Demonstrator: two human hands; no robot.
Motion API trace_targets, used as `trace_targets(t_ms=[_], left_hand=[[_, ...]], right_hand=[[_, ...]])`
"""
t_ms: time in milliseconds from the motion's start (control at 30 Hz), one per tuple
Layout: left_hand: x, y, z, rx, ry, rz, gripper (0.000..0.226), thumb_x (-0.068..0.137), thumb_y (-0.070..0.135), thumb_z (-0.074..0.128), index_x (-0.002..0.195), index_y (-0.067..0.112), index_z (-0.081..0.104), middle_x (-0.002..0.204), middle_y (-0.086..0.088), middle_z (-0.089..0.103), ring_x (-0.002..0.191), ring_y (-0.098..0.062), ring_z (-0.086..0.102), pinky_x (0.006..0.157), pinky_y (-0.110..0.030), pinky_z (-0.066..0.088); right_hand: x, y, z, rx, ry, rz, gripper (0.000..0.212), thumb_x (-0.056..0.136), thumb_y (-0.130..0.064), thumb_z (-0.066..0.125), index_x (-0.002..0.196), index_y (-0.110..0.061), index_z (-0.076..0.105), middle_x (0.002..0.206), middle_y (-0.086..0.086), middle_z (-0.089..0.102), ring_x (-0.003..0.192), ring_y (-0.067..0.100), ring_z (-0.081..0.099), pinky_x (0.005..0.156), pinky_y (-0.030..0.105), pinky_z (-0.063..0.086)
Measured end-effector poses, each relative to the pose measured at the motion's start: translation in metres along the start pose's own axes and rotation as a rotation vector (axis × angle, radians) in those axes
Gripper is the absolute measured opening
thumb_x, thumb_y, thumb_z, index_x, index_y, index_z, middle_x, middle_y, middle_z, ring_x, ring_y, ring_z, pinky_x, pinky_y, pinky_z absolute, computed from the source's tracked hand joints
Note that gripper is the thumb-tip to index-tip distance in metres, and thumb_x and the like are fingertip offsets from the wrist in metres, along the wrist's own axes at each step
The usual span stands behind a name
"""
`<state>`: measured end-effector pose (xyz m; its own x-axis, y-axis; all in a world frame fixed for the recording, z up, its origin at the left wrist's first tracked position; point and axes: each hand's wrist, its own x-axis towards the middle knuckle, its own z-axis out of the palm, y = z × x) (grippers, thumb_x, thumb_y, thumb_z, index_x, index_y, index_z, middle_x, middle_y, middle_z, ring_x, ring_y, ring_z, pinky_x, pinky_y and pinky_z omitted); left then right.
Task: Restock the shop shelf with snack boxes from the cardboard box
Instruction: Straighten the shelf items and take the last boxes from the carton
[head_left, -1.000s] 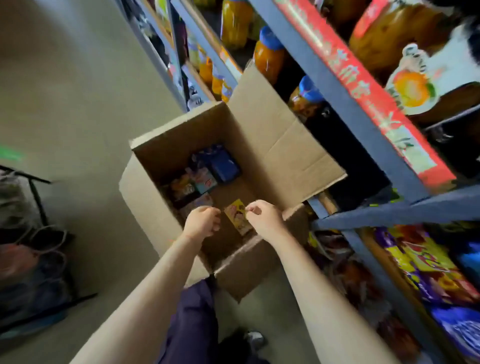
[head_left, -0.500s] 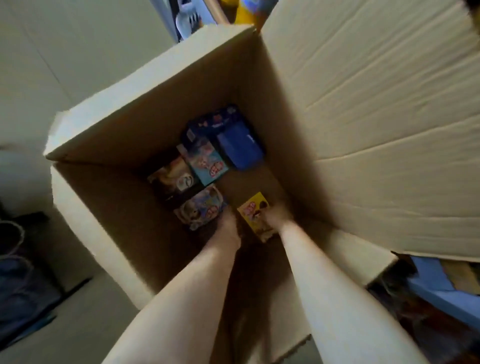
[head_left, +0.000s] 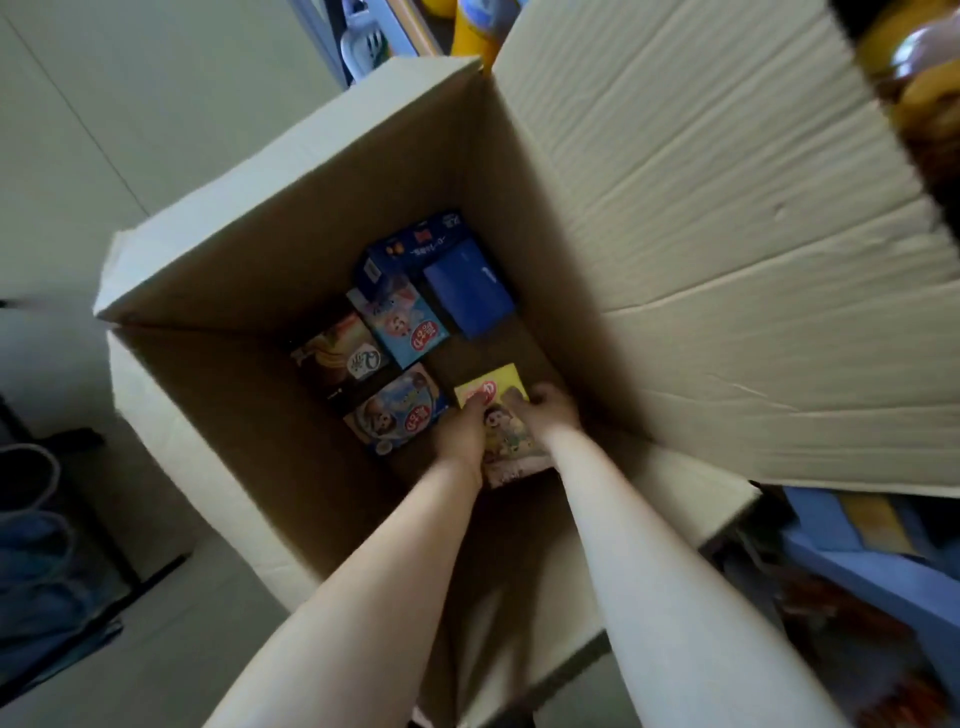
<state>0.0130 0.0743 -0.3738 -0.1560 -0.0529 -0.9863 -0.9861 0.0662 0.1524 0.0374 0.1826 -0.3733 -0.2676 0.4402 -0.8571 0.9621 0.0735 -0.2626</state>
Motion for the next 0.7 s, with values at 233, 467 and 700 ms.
trace_targets(t_ms=[233, 467, 700], left_hand=[[-0.123, 0.0, -0.022, -0.082, -0.172, 0.313, 0.038, 0.088, 0.044, 0.071, 0.109, 0.013, 0.067, 0.097, -0.008, 0.077, 0.082, -0.022, 0.075, 0.068, -0.03, 0.058], [-0.295, -0.037, -0.028, -0.217, -0.353, 0.64, 0.026, 0.094, 0.036, 0.065, 0.103, 0.013, 0.073, 0.1, -0.016, 0.076, 0.092, -0.033, 0.073, 0.085, -0.047, 0.058], [-0.477, -0.105, -0.016, -0.242, -0.824, 0.851, 0.078, 0.085, 0.074, 0.05, 0.132, 0.012, 0.06, 0.13, -0.018, 0.065, 0.118, -0.037, 0.063, 0.103, -0.057, 0.047]], right_hand=[[-0.118, -0.017, -0.052, 0.317, 0.04, -0.276, 0.038, 0.087, -0.044, 0.071, 0.115, -0.018, 0.067, 0.104, 0.006, 0.073, 0.09, 0.019, 0.071, 0.077, 0.033, 0.059], [-0.276, 0.028, -0.126, 0.55, -0.022, -0.545, 0.029, 0.086, -0.037, 0.075, 0.102, -0.013, 0.072, 0.094, -0.001, 0.076, 0.089, 0.013, 0.072, 0.073, 0.031, 0.059], [-0.467, 0.118, -0.235, 0.841, -0.036, -0.87, 0.034, 0.079, -0.05, 0.076, 0.097, -0.02, 0.078, 0.097, 0.007, 0.074, 0.087, 0.024, 0.064, 0.072, 0.036, 0.046]])
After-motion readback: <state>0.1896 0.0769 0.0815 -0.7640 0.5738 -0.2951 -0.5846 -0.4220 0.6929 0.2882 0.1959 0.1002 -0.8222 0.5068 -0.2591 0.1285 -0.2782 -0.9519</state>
